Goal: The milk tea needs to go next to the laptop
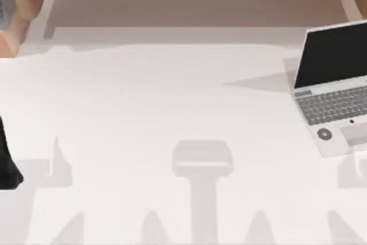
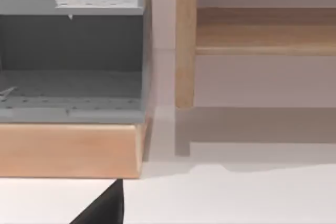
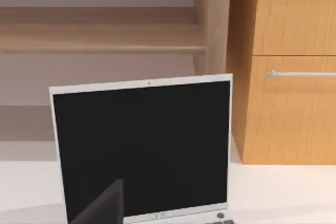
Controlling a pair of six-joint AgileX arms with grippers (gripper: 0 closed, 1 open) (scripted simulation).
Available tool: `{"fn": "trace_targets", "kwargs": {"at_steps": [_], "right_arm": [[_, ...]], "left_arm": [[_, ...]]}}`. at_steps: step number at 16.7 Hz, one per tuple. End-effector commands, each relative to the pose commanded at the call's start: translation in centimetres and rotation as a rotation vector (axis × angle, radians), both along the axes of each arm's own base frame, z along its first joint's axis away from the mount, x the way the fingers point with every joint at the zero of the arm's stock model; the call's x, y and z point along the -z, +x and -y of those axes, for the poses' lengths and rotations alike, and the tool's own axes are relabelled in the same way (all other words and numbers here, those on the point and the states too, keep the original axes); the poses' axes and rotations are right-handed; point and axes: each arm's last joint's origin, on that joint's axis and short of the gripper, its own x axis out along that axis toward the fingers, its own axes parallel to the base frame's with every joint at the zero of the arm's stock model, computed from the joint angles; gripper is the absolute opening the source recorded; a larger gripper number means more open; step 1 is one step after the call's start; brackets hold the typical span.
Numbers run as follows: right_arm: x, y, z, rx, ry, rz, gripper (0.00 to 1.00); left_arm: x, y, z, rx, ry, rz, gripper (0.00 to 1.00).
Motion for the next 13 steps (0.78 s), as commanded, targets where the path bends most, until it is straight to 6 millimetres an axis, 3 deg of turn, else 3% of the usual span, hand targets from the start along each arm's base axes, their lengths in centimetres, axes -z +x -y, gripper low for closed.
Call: {"fn": "trace_targets", "kwargs": {"at_steps": [3,7,13], "right_arm": [[0.0,0.0,0.0,0.0,0.0,0.0,1.0],[0.9,0.3,-1.4,-0.141,0.018,-0.06,1.0],[3.2,-0.7,-6.4,-0.642,0.031,-0.254,1.0]], "left_arm": [[0.0,0.0,0.0,0.0,0.0,0.0,1.0],[0.0,0.0,0.0,0.0,0.0,0.0,1.0],[0.0,0.0,0.0,0.0,0.0,0.0,1.0]]}}
